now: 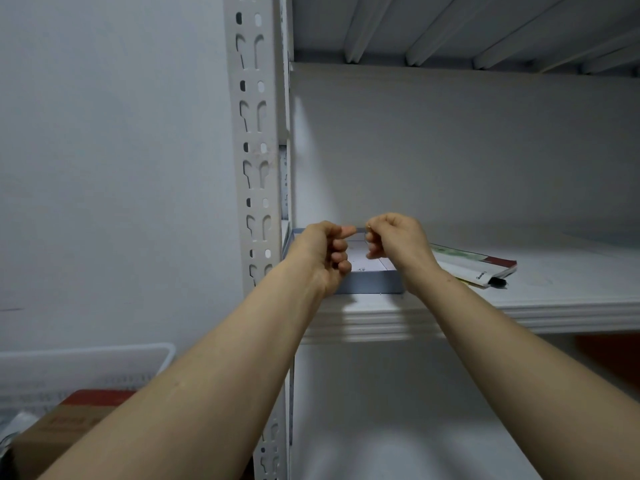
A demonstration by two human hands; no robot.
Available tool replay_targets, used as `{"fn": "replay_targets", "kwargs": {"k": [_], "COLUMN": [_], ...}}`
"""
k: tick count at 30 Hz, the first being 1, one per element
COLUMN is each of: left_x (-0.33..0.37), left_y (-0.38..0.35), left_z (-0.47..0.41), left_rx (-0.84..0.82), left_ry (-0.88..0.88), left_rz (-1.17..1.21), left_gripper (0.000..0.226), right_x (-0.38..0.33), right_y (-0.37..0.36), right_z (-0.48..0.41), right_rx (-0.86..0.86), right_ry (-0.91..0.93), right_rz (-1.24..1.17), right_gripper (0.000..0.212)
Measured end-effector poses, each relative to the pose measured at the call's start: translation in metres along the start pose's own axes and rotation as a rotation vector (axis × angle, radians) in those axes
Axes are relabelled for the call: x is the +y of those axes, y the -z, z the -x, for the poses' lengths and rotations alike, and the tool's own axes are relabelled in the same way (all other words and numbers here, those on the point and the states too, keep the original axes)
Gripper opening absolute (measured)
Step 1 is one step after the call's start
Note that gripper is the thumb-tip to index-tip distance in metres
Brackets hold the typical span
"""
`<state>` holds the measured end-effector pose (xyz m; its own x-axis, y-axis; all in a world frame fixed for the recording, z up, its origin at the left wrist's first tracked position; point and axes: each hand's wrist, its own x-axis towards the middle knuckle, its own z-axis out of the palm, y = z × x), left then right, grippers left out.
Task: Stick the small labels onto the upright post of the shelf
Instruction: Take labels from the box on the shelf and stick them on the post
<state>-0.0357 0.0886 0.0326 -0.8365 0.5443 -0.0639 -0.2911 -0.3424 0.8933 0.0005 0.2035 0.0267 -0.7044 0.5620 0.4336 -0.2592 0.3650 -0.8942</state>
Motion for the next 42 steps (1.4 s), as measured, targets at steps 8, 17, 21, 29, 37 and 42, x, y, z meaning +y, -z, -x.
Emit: {"fn": "replay_targets", "kwargs": {"k": [8, 17, 21, 29, 37, 42], "left_x": [-0.002, -0.001, -0.001, -0.001, 0.006, 0.008], "left_y": [-0.001, 0.006, 0.007, 0.005, 0.003, 0.002], "left_z": [-0.003, -0.01, -0.013, -0.025, -0.036, -0.042], "left_rx": [0.199, 0.124, 0.051, 0.127, 0.115, 0.155], "left_ry": [-0.257, -0.387, -0.487, -0.857, -1.131, -1.115], "left_rz": [-0.432, -0.435, -0.394, -0.73, -1.028, -1.087], "left_gripper": [0.01, 0.024, 0.041, 0.029, 0.018, 0.013], "right_x": [-0.001, -0.007, -0.01, -0.012, -0.015, -0.011], "right_y": [0.0, 0.003, 0.003, 0.004, 0.011, 0.008], "right_z": [-0.011, -0.023, -0.025, -0.025, -0.029, -0.027], "right_rx": [-0.087, -0.282, -0.35, -0.352, -0.336, -0.37], "right_ry": [-0.025, -0.307, -0.44, -0.593, -0.672, -0.696], "right_rz": [0.249, -0.269, -0.403, -0.509, -0.53, -0.636], "right_gripper": [0.027, 0.02, 0.017, 0.006, 0.011, 0.009]}}
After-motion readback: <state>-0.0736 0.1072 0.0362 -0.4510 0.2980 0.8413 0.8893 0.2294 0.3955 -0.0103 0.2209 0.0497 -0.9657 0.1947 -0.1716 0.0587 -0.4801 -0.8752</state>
